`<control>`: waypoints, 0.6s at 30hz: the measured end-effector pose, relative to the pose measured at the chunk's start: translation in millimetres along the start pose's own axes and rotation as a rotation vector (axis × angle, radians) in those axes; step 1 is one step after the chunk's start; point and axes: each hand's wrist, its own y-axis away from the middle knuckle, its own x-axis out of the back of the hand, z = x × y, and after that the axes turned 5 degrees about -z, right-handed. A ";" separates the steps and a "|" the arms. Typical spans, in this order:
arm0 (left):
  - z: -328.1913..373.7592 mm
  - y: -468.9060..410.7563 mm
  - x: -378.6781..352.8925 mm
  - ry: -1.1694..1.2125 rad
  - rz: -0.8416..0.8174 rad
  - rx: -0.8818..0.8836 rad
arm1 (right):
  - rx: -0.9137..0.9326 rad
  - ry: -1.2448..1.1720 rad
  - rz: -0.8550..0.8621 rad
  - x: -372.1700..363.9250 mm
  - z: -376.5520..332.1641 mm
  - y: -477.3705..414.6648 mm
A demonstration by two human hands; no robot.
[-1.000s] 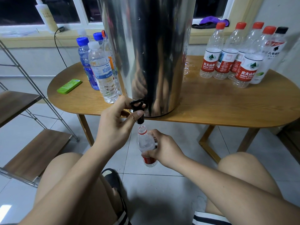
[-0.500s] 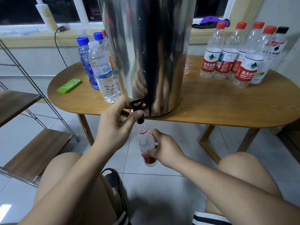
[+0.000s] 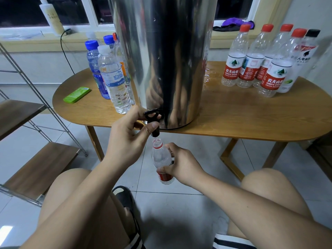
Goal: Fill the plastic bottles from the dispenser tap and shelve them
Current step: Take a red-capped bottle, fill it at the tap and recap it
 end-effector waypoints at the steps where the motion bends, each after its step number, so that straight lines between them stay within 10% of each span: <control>1: -0.2 0.0 0.0 0.000 0.000 0.001 | 0.002 0.002 0.000 0.0 0.0 -0.1; 18: -2.8 1.0 0.0 -0.014 0.000 0.009 | 0.013 0.027 -0.001 -0.7 0.8 -0.8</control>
